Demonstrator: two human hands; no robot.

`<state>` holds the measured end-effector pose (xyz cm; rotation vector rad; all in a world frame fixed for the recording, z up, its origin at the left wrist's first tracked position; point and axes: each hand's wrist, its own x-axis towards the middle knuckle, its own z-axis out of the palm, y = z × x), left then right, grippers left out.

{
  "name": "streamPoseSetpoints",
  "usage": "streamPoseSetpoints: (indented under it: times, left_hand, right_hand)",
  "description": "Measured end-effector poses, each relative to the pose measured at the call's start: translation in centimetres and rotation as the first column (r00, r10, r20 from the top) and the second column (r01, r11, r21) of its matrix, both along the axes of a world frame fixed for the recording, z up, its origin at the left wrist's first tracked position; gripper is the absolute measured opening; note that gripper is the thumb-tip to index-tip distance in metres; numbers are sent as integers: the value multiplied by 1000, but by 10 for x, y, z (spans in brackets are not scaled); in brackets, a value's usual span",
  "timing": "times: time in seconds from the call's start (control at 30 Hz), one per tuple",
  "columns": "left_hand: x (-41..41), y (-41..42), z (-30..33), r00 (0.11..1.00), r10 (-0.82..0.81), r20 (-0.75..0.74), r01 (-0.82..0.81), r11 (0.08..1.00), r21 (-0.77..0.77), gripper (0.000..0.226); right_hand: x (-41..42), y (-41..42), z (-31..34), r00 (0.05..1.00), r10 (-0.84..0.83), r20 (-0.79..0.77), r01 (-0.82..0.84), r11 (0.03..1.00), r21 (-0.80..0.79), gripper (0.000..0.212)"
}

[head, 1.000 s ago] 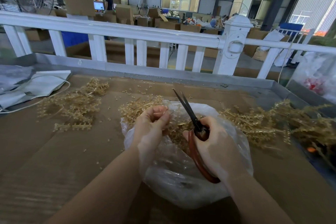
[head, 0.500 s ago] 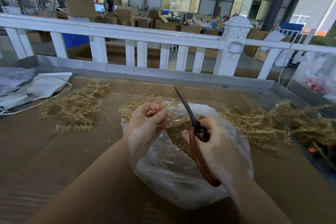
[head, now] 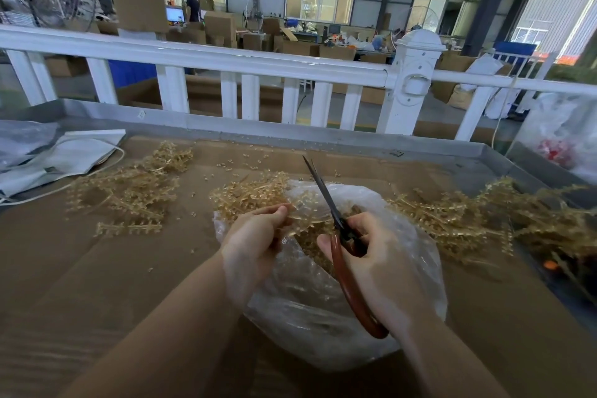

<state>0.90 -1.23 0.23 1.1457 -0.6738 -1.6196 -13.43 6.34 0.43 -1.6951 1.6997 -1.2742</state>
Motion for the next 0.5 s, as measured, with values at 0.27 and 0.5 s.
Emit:
streamPoseSetpoints:
  times: [0.27, 0.5]
  left_hand:
    - [0, 7, 4, 950, -231, -209, 242, 970, 28, 14]
    - [3, -5, -3, 986, -14, -166, -9, 991, -134, 24]
  right_hand:
    - [0, -3, -4, 998, -15, -54, 16, 1000, 23, 21]
    - [-2, -1, -4, 999, -11, -43, 13, 999, 45, 21]
